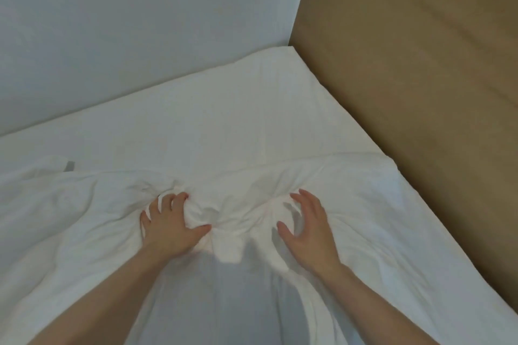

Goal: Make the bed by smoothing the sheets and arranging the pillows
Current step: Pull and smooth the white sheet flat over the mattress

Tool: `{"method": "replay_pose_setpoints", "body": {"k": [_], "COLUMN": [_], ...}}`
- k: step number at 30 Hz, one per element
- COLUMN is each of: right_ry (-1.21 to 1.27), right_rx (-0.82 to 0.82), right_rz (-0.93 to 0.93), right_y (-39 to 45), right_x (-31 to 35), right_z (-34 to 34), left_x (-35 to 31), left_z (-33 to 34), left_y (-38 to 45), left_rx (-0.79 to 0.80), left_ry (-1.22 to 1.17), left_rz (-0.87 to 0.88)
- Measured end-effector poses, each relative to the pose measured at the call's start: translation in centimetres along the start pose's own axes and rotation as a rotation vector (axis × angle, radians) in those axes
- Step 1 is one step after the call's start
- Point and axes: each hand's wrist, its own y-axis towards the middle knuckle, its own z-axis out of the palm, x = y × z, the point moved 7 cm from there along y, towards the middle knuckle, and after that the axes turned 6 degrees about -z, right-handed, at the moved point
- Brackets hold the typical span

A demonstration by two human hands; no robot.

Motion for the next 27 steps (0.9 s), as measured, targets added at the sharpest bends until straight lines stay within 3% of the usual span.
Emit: {"method": "replay_pose_setpoints", "body": {"k": [3,5,8,11,14,19,24,27], "right_ry": [0.016,-0.029,0.079,0.267,0.287,0.359,0.451,0.407], "right_rx": [-0.259,-0.332,-0.183,-0.045,-0.119,-0.446,-0.614,-0.664], "right_rz": [0.154,0.394,0.770,0.915,0.818,0.447,0.155,-0.040], "right_y": [-2.3,-4.5,-9.0,-12.8,-12.9,-9.4,-4.0,-1.3], "right_x": [-1.4,-4.1,-7.8,-9.6,-8.3,1.1,9.9,14.5], "right_z": [-9.3,-13.0,-13.0,-11.0,-12.0,-19.9,-27.3,-29.4], "left_x": [0.0,1.0,1.7,-0.3,-1.9,-5.6,-8.2,-8.0], "left_z": [-1.4,-2.6,-3.8,-5.6,-9.1,-20.2,-33.4,-37.2], "left_y": [0.7,0.4,-2.2,-7.0,-10.8,-12.8,-12.1,-11.1], "left_rx": [0.170,0.214,0.243,0.134,-0.026,-0.359,-0.655,-0.750], "left_ry": [-0.049,-0.101,-0.185,-0.196,-0.235,-0.351,-0.574,-0.603], "left_rz": [0.027,0.034,0.026,0.139,0.153,0.344,0.295,0.262]}}
